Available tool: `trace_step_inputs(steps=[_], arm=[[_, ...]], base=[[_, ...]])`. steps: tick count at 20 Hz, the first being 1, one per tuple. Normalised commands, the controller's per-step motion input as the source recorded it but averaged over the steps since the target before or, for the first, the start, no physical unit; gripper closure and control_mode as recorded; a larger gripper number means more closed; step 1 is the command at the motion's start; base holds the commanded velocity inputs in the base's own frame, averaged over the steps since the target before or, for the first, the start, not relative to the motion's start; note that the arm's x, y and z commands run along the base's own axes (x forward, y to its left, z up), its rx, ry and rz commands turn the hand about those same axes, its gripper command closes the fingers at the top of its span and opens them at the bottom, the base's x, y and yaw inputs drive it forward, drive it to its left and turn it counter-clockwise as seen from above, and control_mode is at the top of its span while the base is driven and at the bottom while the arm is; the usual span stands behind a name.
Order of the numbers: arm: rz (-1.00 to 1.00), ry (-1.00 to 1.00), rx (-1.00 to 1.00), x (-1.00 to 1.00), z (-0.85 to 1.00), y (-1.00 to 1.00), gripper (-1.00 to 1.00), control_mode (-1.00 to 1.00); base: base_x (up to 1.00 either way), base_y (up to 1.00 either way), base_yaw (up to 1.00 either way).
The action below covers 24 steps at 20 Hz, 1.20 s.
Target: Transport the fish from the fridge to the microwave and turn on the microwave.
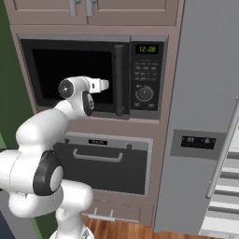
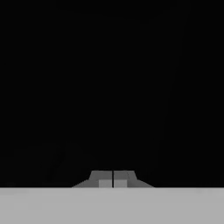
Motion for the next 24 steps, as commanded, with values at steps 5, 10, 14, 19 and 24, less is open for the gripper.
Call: trace_step_inputs(steps=[5,10,14,19,24], arm=[[0.11,0.0,0.14,0.26,0.2,0.0,1.0,-1.0],[0.09,0.01,0.14,0.2,0.35,0.0,1.0,-1.0],[0.06,0.0,0.11,0.15,0.35,0.01,1.0,-1.0],[0.01,0.0,0.08,0.03,0.37,0.0,1.0,-1.0],[0.0,0.0,0.02,-0.05,0.61,0.0,1.0,-1.0]], base=[[0.0,0.0,0.0],[0.0,0.0,0.0],[0.0,0.0,0.0],[0.0,0.0,0.0],[0.0,0.0,0.0]])
